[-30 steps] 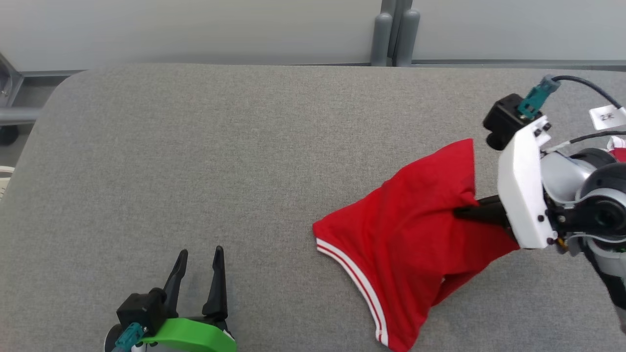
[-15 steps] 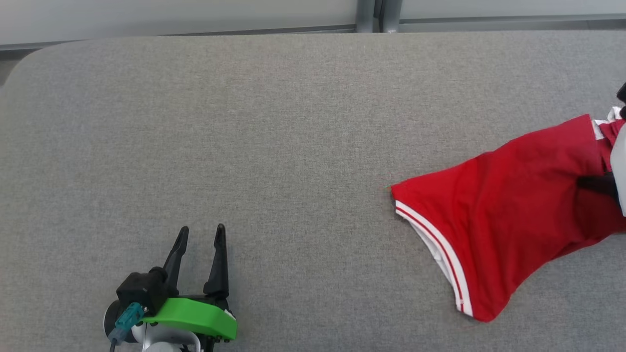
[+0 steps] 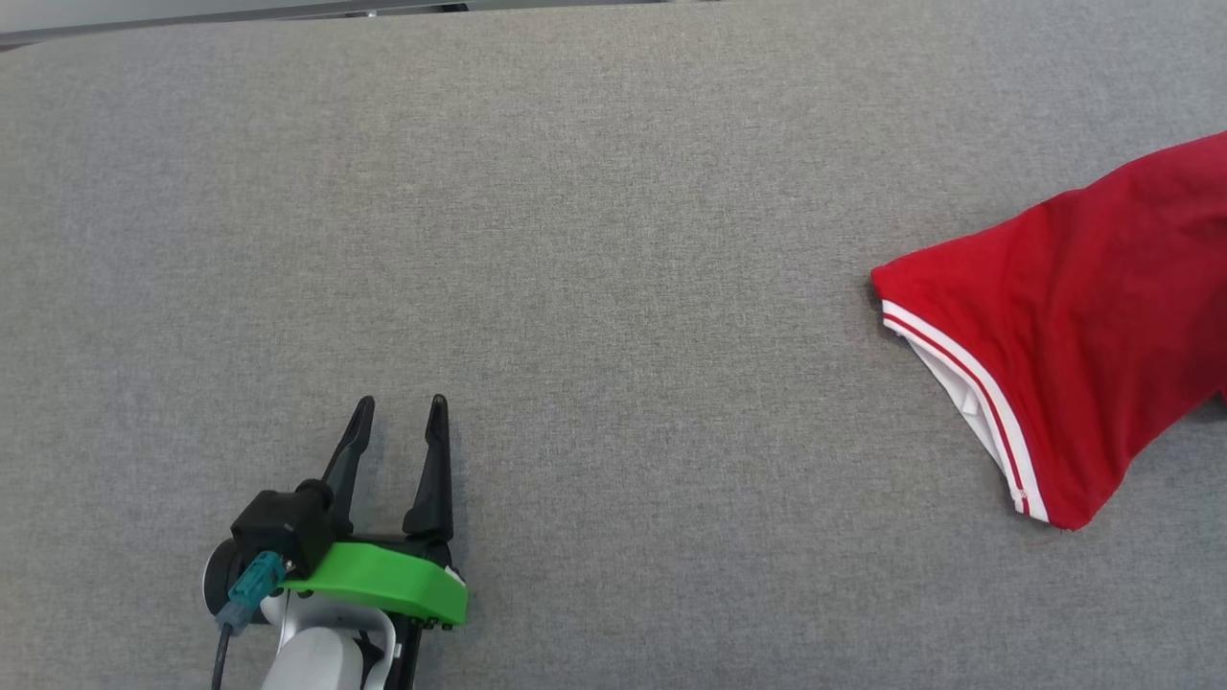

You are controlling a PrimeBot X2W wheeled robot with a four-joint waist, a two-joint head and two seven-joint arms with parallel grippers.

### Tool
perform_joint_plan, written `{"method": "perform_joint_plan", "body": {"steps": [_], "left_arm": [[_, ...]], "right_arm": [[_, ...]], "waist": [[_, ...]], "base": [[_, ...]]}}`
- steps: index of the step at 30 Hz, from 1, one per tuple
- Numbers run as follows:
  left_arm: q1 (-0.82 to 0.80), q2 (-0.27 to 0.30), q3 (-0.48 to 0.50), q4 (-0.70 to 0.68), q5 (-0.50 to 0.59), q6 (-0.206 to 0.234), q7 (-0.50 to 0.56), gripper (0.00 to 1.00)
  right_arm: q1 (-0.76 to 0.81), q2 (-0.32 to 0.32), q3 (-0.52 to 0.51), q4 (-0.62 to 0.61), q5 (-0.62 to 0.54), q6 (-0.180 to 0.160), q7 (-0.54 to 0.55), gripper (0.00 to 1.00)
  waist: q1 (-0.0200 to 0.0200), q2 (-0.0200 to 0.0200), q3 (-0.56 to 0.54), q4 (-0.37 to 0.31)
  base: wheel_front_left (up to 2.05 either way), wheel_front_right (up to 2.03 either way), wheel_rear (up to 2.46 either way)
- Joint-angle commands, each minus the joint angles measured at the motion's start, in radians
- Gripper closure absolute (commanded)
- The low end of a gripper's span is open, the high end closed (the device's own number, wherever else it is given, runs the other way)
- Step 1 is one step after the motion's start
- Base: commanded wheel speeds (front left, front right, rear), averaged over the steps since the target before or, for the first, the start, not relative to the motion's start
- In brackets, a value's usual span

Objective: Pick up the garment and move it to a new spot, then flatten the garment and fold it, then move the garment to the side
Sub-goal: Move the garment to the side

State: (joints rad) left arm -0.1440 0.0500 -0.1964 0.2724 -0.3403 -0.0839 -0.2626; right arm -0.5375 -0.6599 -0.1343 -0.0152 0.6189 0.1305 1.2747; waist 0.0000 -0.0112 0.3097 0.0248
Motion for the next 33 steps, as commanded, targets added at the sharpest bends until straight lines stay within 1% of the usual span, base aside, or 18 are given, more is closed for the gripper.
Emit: {"method": "perform_joint_plan", "body": {"steps": [1,7,12,15,17,18,26,33], "left_arm": [[-0.017,0.002,0.005,0.000,0.014,-0.005,-0.003,0.00],[-0.003,0.002,0.021,0.000,0.032,-0.008,-0.003,0.00],[-0.003,0.004,0.031,-0.006,0.052,-0.012,-0.003,0.00],[-0.009,0.005,0.039,-0.011,0.059,-0.014,-0.003,0.00],[-0.011,0.006,0.044,-0.013,0.064,-0.015,-0.003,0.00],[-0.011,0.006,0.044,-0.013,0.064,-0.015,-0.003,0.00],[-0.021,0.010,0.046,-0.008,0.073,-0.021,-0.003,0.00],[-0.019,0.013,0.044,0.003,0.079,-0.024,-0.003,0.00]], "right_arm": [[-0.021,-0.002,-0.002,0.015,-0.006,0.000,-0.016,1.00],[-0.054,0.001,0.007,0.057,0.004,0.000,-0.057,1.00],[-0.059,-0.001,-0.005,0.083,-0.002,0.000,-0.088,1.00],[-0.057,-0.006,-0.021,0.102,-0.013,0.000,-0.123,1.00],[-0.057,0.002,-0.031,0.113,-0.020,0.000,-0.159,1.00],[-0.057,0.002,-0.031,0.113,-0.020,0.000,-0.159,1.00],[-0.062,0.007,-0.050,0.184,-0.084,0.000,-0.308,1.00],[-0.064,-0.006,-0.050,0.294,-0.155,0.000,-0.421,1.00]], "waist": [[0.0000,0.0112,0.009,-0.009],[0.0000,0.0112,0.008,-0.041],[0.0000,0.0112,0.011,-0.070],[0.0000,0.0112,0.019,-0.085],[0.0000,0.0112,0.023,-0.093],[0.0000,0.0112,0.023,-0.093],[0.0000,0.0112,0.038,-0.100],[0.0000,0.0112,0.051,-0.084]], "base": [[0.00,0.00,0.00],[0.00,0.00,0.00],[0.00,0.00,0.00],[0.00,0.00,0.00],[0.00,0.00,0.00],[0.00,0.00,0.00],[0.00,0.00,0.00],[0.00,0.00,0.00]]}}
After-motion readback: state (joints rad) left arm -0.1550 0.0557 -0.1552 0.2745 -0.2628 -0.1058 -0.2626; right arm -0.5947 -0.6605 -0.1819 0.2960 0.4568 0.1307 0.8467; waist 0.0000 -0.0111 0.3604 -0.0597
